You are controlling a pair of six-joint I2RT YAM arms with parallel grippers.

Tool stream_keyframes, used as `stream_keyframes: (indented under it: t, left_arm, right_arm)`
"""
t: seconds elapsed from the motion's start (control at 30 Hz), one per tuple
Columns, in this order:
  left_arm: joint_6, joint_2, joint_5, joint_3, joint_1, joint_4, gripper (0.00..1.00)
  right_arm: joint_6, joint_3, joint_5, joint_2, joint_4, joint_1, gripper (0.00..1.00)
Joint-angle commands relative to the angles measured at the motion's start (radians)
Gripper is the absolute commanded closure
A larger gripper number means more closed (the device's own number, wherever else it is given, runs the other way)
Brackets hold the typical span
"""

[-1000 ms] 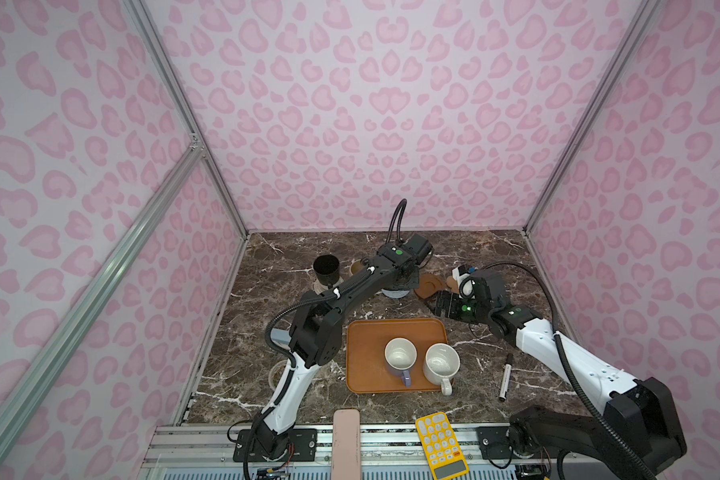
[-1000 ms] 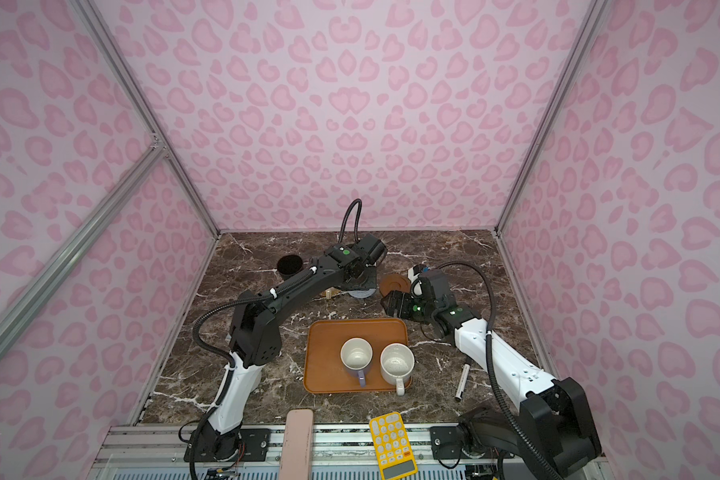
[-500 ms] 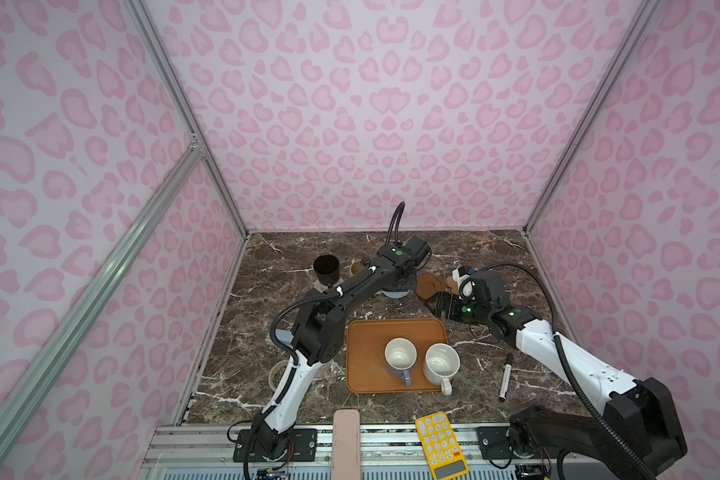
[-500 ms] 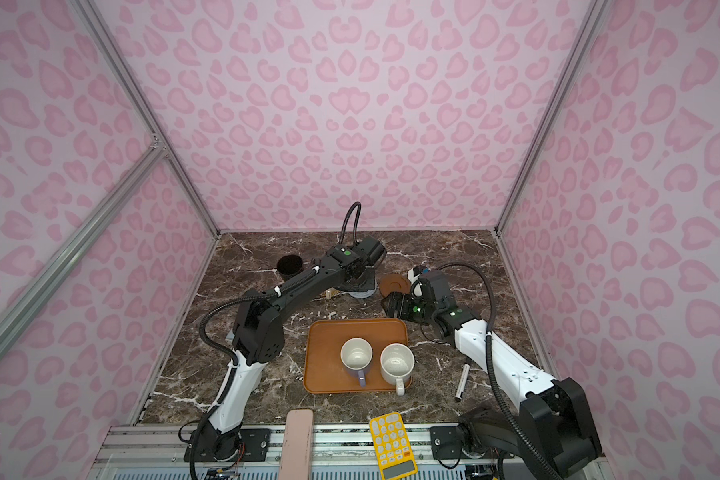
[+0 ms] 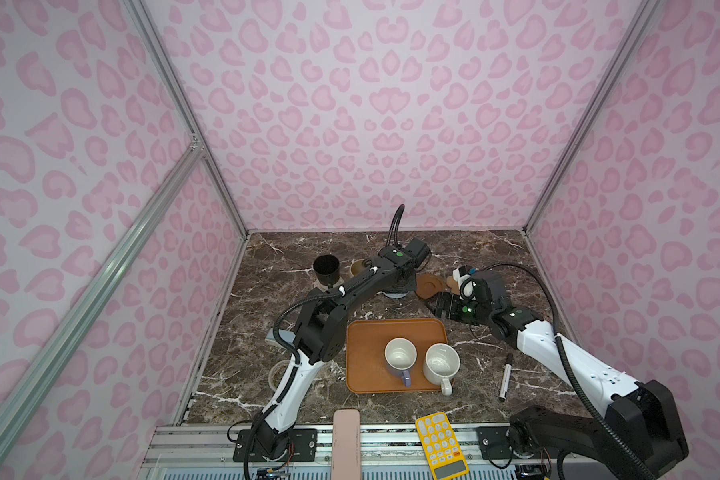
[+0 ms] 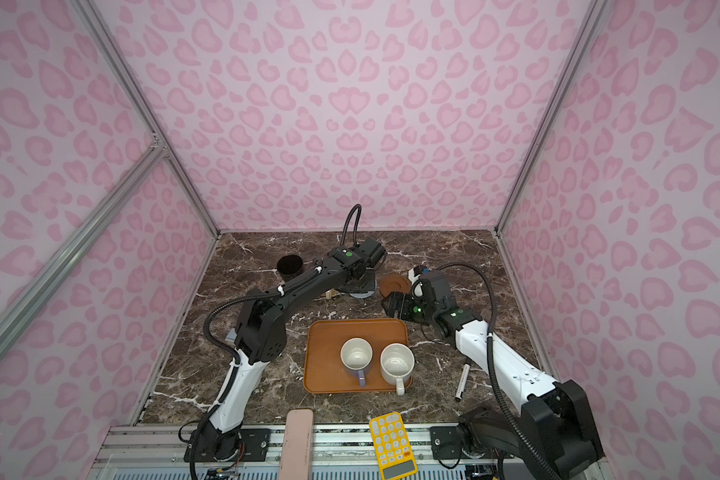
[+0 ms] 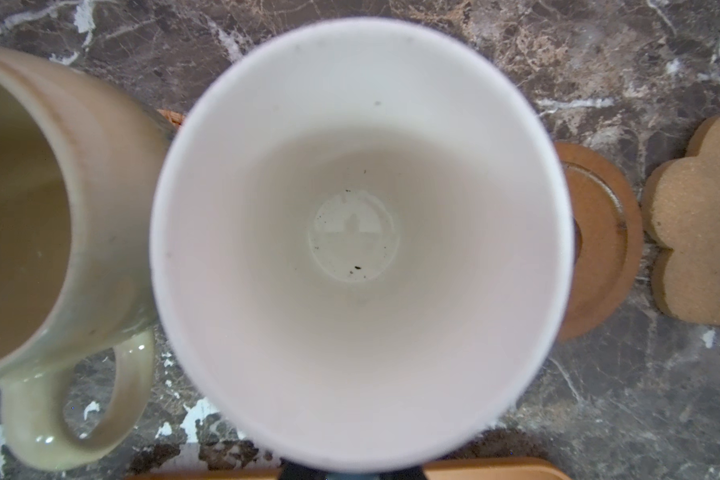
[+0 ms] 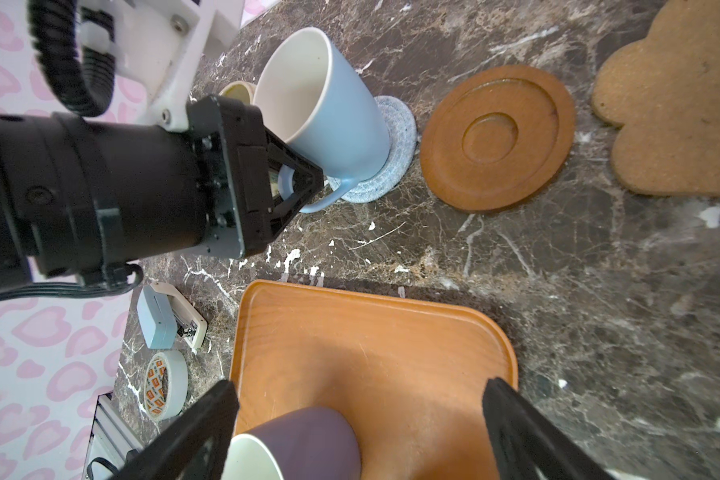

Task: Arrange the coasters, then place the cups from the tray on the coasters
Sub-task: 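Lower the light blue mug onto the grey felt coaster with the left gripper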

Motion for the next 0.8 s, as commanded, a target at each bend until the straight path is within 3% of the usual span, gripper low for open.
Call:
stream_keyframes:
  t: [0.0,0.13,0.3,0.7,0.77]
  left_arm:
    - [-0.014,0.004,-0.022,0.005,0.002,0.010,0.93]
    - [-0.015,0.002,-0.017,0.002,0.002,0.016,0.90]
    - [-0.017,0.004,-0.006,0.001,0.001,0.021,0.79]
    - [-0.025,-0.001,-0.013,-0.001,0.001,0.014,0.71]
    - [-0.025,-0.008,-0.012,-0.001,0.002,0.014,0.65]
  right_arm:
    - [-0.009,-0.002,0.003,-0.005,0.000,0.000,0.06]
    - [-0.010,-0.004,0.005,-0.010,-0.005,0.000,0.06]
    - [-0.010,-0.003,0.005,-0.011,-0.005,0.000,0.06]
    - [-0.013,-0.005,0.004,-0.012,-0.006,0.001,0.06]
    - [-0.014,-0.003,0.003,-0.012,-0.009,0.001,0.06]
